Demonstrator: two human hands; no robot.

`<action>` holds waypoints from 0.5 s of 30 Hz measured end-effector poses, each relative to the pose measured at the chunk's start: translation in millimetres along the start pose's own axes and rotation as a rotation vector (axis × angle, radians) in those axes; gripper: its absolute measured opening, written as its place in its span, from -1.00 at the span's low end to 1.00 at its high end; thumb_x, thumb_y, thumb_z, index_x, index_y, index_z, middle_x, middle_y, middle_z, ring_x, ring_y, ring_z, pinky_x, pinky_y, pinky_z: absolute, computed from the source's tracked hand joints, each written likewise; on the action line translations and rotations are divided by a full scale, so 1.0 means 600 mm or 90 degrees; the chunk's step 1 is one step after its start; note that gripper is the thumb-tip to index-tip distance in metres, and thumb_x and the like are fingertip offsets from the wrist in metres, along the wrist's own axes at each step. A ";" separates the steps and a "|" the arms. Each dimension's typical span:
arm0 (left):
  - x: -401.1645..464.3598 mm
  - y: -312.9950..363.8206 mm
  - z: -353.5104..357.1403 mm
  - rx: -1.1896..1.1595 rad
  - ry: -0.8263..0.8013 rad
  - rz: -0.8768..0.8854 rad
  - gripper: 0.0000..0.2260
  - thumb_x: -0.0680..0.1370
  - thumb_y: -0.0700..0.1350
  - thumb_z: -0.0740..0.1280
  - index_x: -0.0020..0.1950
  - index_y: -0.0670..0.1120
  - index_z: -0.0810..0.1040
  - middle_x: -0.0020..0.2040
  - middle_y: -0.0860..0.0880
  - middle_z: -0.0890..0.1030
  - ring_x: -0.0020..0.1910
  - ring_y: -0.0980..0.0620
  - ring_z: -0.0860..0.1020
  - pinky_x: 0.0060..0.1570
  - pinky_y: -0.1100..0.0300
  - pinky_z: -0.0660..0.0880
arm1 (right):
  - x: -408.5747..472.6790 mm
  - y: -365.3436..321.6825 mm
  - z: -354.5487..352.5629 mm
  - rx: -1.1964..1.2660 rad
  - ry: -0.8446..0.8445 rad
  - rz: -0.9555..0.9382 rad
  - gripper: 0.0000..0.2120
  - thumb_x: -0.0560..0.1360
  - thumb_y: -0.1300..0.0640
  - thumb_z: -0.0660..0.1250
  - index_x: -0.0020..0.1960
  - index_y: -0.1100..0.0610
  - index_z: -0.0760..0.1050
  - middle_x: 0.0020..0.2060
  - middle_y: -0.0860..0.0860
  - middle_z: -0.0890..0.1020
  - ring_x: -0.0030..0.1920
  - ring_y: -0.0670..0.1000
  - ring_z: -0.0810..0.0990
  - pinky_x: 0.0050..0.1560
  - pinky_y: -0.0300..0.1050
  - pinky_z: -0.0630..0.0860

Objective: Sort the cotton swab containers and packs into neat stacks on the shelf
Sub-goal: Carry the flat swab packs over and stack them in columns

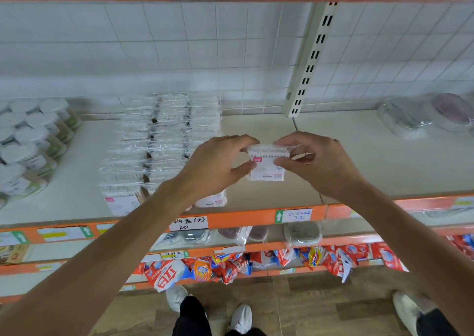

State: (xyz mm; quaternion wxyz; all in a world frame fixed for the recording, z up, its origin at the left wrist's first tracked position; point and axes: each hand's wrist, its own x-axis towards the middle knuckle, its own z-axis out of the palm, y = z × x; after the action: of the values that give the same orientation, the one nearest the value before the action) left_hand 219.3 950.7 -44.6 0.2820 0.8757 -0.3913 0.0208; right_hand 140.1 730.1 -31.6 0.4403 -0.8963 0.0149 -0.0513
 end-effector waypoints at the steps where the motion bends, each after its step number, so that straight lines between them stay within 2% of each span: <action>1: 0.006 -0.003 -0.001 -0.003 0.003 -0.002 -0.66 0.55 0.02 0.44 0.31 0.00 0.57 0.12 0.07 0.69 0.11 0.09 0.63 0.08 0.03 0.58 | 0.008 0.001 -0.001 0.003 0.000 -0.003 -0.78 0.46 0.14 0.53 0.09 -0.03 0.66 -0.07 -0.22 0.68 -0.07 -0.23 0.67 -0.09 -0.41 0.55; 4: 0.035 -0.024 -0.016 0.006 -0.002 -0.014 -0.61 0.54 0.02 0.45 0.35 -0.01 0.55 0.17 0.06 0.67 0.14 0.11 0.61 0.14 0.05 0.57 | 0.059 0.006 -0.001 -0.018 0.012 -0.023 -0.78 0.47 0.12 0.52 0.09 -0.06 0.65 -0.08 -0.28 0.66 -0.09 -0.28 0.66 -0.14 -0.45 0.53; 6: 0.062 -0.047 -0.038 0.023 0.000 -0.053 -0.53 0.53 0.01 0.45 0.42 -0.01 0.49 0.27 0.05 0.62 0.23 0.10 0.57 0.24 0.05 0.51 | 0.114 0.009 0.000 -0.028 0.029 -0.037 -0.78 0.49 0.11 0.51 0.11 -0.08 0.63 -0.06 -0.29 0.63 -0.10 -0.36 0.62 -0.19 -0.51 0.47; 9: 0.098 -0.087 -0.075 0.129 -0.068 -0.135 -0.41 0.56 0.06 0.40 0.55 0.01 0.30 0.45 -0.01 0.46 0.40 -0.05 0.44 0.38 0.00 0.38 | 0.212 0.018 0.016 -0.052 0.044 -0.052 -0.77 0.52 0.10 0.47 0.16 -0.03 0.61 -0.04 -0.21 0.62 -0.15 -0.38 0.59 -0.25 -0.53 0.44; 10: 0.105 -0.096 -0.086 0.161 -0.102 -0.155 -0.39 0.57 0.07 0.38 0.57 0.03 0.25 0.48 -0.02 0.42 0.41 -0.07 0.41 0.39 0.01 0.36 | 0.243 0.024 0.025 -0.067 0.051 -0.058 -0.77 0.52 0.10 0.47 0.17 -0.01 0.60 -0.02 -0.18 0.63 -0.14 -0.33 0.60 -0.22 -0.48 0.47; 13: 0.115 -0.111 -0.104 0.205 -0.152 -0.172 -0.40 0.59 0.08 0.35 0.58 0.05 0.23 0.44 -0.03 0.43 0.38 -0.07 0.40 0.34 0.08 0.35 | 0.321 0.050 0.058 -0.091 0.077 -0.054 -0.77 0.50 0.13 0.46 0.15 0.01 0.61 0.01 -0.07 0.68 -0.06 -0.08 0.66 -0.01 -0.13 0.60; 15: 0.116 -0.118 -0.108 0.215 -0.164 -0.173 -0.43 0.59 0.08 0.34 0.57 0.06 0.25 0.43 -0.02 0.43 0.40 -0.05 0.38 0.36 0.08 0.34 | 0.352 0.065 0.078 -0.106 0.088 -0.043 -0.78 0.50 0.16 0.45 0.14 0.04 0.62 0.01 0.00 0.67 -0.02 0.02 0.66 0.00 -0.03 0.60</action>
State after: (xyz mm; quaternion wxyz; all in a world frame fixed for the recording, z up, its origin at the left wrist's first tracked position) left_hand 328.4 974.6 -6.0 0.0801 0.9503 -0.2939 -0.0638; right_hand 355.9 727.7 -74.1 0.3603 -0.9240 0.0197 -0.1266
